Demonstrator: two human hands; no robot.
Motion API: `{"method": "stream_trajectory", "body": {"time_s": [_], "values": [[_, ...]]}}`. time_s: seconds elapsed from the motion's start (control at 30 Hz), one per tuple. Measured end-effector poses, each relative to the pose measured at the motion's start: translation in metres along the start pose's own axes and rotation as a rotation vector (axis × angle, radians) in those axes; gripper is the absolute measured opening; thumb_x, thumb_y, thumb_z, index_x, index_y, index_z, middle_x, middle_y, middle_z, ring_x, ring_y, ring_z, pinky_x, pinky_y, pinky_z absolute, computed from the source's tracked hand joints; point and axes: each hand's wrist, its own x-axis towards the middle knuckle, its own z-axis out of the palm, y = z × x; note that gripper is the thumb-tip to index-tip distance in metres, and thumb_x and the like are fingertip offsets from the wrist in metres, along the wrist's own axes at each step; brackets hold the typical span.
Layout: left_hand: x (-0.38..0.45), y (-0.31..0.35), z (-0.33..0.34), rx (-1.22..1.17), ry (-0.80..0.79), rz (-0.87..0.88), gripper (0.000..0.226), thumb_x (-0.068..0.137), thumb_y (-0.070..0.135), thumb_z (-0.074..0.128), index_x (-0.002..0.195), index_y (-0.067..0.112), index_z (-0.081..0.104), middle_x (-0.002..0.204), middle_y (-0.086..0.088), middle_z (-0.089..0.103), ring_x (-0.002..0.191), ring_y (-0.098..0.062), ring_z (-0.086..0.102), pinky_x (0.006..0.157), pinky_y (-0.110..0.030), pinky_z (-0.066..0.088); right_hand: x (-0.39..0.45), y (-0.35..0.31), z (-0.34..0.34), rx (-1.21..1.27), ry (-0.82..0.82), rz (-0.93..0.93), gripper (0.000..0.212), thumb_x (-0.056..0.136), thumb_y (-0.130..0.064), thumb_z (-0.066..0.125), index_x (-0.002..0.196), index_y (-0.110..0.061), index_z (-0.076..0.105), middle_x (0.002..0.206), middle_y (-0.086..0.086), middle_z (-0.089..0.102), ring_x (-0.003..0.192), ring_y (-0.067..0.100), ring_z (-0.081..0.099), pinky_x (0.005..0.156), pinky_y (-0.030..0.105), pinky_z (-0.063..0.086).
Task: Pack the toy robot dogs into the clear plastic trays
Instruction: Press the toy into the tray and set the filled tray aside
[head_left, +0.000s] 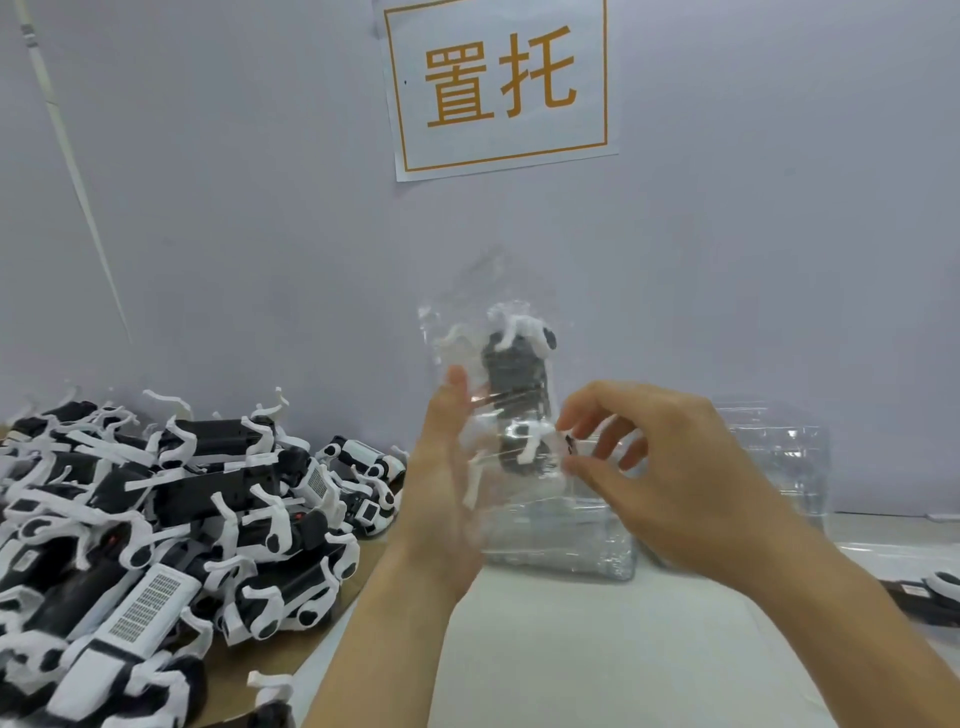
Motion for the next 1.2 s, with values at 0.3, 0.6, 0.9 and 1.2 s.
{"method": "stream_trajectory", "body": {"time_s": [0.3,0.6,0.9,1.2], "values": [[0.006,0.003,-0.019,0.991,0.025,0.077,0.084,0.049,0.089,0.066,0.120,0.044,0.057,0.117,0.008,0.060,0.106,-0.008,0.060,0.093,-0.029,0.047,0.002,0.042,-0.027,-0.068,0.146,0.431,0.027,0.098,-0.010,0.051,0.104,-0.027,0.070,0.093,-0.010,0.069,0.088,0.009,0.066,0.071,0.018,0.046],[0.007,-0.068,-0.006,1.506,-0.399,-0.044,0.104,0.051,0.083,0.072,0.135,0.042,0.028,0.126,0.015,0.040,0.123,-0.017,0.030,0.105,-0.032,0.021,-0.011,0.043,0.035,-0.131,-0.432,0.281,0.034,0.107,-0.027,0.040,0.136,-0.024,0.057,0.131,-0.010,0.057,0.118,0.002,0.051,0.102,0.016,0.037],[0.016,-0.106,-0.031,0.869,-0.185,0.091,0.053,0.073,0.066,0.070,0.119,0.040,0.065,0.122,0.030,0.061,0.119,0.011,0.051,0.098,-0.010,0.037,-0.031,0.081,0.048,-0.366,-0.622,0.476,0.040,0.102,-0.031,0.048,0.141,-0.037,0.045,0.135,-0.001,0.053,0.113,0.022,0.059,0.094,0.038,0.049],[0.018,-0.148,-0.056,0.240,0.224,-0.327,0.023,0.092,0.008,0.056,0.096,0.008,0.078,0.109,-0.018,0.073,0.112,-0.038,0.065,0.105,-0.061,0.044,-0.044,0.065,0.095,-0.115,-0.477,0.320,0.025,0.090,-0.043,0.066,0.112,-0.032,0.072,0.105,-0.017,0.067,0.093,0.001,0.058,0.084,0.021,0.050]]}}
